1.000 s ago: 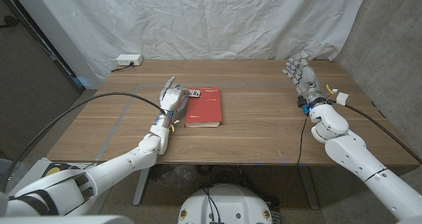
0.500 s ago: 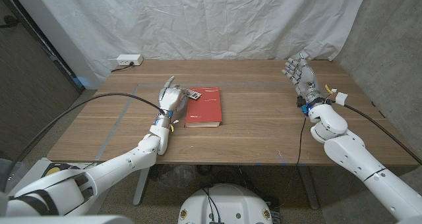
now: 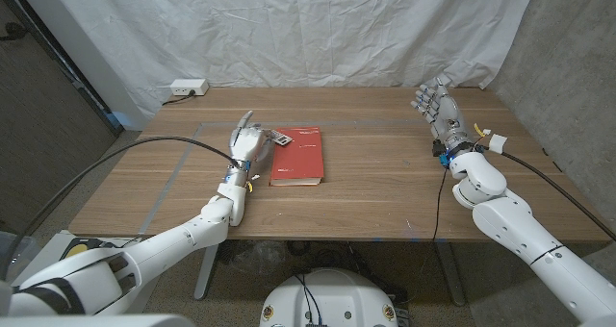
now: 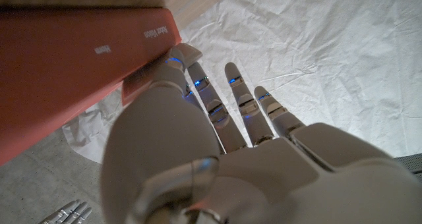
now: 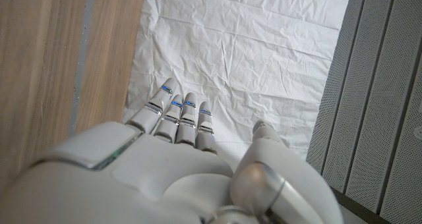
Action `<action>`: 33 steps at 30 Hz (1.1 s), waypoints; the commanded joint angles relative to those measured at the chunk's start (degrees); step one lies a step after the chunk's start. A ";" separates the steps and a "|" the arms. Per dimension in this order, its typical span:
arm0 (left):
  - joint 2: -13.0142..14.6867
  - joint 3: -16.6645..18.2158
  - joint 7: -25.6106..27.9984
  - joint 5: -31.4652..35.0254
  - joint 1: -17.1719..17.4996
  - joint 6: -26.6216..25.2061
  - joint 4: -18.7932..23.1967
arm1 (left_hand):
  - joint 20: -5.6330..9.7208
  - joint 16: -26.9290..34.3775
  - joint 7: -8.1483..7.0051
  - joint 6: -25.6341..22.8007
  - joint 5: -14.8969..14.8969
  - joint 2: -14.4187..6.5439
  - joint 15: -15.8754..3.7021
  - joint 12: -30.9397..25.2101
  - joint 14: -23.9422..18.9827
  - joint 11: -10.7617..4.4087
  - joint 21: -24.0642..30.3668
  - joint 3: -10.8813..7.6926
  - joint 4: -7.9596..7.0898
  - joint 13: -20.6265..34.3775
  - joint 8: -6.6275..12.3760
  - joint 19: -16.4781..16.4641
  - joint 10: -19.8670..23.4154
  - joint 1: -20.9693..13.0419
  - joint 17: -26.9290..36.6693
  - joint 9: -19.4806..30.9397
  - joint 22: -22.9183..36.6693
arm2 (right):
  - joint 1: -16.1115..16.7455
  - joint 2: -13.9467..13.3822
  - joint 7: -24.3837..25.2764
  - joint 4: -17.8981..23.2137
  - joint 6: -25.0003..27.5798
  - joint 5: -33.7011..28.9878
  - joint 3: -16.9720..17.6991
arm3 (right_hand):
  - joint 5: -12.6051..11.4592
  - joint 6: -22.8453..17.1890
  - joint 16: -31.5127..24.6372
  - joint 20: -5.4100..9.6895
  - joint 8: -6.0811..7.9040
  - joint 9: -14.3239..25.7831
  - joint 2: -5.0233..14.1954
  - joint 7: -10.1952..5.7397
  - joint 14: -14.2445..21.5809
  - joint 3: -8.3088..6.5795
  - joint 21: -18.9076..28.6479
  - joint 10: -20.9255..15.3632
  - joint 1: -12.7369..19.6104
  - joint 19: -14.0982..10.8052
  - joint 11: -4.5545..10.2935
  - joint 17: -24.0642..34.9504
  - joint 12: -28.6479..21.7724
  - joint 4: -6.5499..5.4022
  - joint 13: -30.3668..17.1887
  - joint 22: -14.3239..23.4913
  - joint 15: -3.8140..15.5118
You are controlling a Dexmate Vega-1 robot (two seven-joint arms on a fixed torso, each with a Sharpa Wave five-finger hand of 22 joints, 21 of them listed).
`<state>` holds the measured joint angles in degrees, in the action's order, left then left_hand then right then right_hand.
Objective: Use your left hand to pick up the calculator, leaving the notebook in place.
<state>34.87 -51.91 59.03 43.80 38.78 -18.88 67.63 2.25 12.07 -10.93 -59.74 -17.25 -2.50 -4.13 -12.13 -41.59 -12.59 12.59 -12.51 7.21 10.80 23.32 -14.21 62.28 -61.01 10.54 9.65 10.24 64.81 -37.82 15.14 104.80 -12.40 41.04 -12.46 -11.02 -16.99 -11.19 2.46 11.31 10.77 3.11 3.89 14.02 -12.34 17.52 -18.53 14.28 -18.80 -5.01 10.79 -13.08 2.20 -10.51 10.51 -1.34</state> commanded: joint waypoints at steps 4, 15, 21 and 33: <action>0.06 0.96 0.09 -0.55 0.29 -1.00 1.61 | 6.34 -0.14 0.19 -1.20 0.53 -0.77 -7.71 0.25 -0.68 0.13 0.18 -0.48 -0.02 0.21 -0.34 -0.64 0.78 -0.03 0.10 0.32 0.24 | -0.40 0.03 -0.13 -0.12 0.02 -0.12 -0.20 | 0.04 -0.37 -0.14 0.00 0.03 0.23 0.12 -0.28 0.66 -0.17 -0.07 -0.46 -0.39 -0.35 -0.15 0.12 0.32 0.33 -0.28 0.20 0.06; 0.88 2.02 -1.46 -0.15 1.01 -2.87 5.43 | 6.27 -0.33 0.26 -1.94 1.17 -1.04 -7.77 0.47 -0.98 0.11 0.08 -0.96 0.00 0.21 -0.58 -0.70 1.22 -0.42 0.09 0.22 0.24 | -0.08 -0.04 -0.09 -0.06 -0.33 -0.05 0.14 | 0.04 -0.37 -0.11 0.00 0.03 0.23 0.14 -0.28 0.69 -0.14 -0.19 -0.40 -0.41 -0.43 -0.06 0.12 0.38 0.38 -0.29 0.20 0.09; 1.30 2.67 -2.30 -0.23 1.64 -3.21 6.97 | 6.24 -0.37 0.22 -2.21 1.45 -1.10 -7.76 0.51 -1.13 0.13 0.04 -1.09 -0.04 0.21 -0.68 -0.70 1.45 -0.46 0.09 0.20 0.23 | 0.07 -0.08 -0.15 -0.01 -0.49 0.01 0.29 | 0.03 -0.36 -0.09 -0.02 0.03 0.23 0.15 -0.27 0.72 -0.13 -0.27 -0.44 -0.42 -0.45 -0.06 0.12 0.38 0.41 -0.29 0.21 0.05; 2.72 3.91 -3.51 0.98 3.12 -5.10 10.44 | 6.27 -0.47 0.01 -2.51 2.05 -1.01 -7.72 0.64 -1.42 0.12 -0.05 -1.31 -0.09 0.21 -0.92 -0.71 1.82 -0.50 0.08 0.29 0.23 | 0.37 -0.32 -0.55 0.21 -0.67 0.24 0.59 | 0.03 -0.33 -0.07 -0.02 0.02 0.23 0.20 -0.28 0.76 -0.12 -0.42 -0.52 -0.45 -0.52 -0.19 0.13 0.39 0.45 -0.29 0.22 0.05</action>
<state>36.39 -49.10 56.66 43.81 40.71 -22.51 74.92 2.05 11.61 -10.94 -60.54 -15.44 -3.19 -4.40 -11.23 -42.31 -12.42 12.59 -13.37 7.27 10.77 22.38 -14.41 63.52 -61.41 10.53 9.67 10.25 64.93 -37.94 14.95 104.77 -12.83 41.06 -12.14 -11.02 -16.99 -11.19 2.36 11.31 10.77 3.57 3.89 14.13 -12.35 17.14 -18.53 13.82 -18.88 -5.01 10.79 -12.64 2.20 -10.51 10.51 -1.45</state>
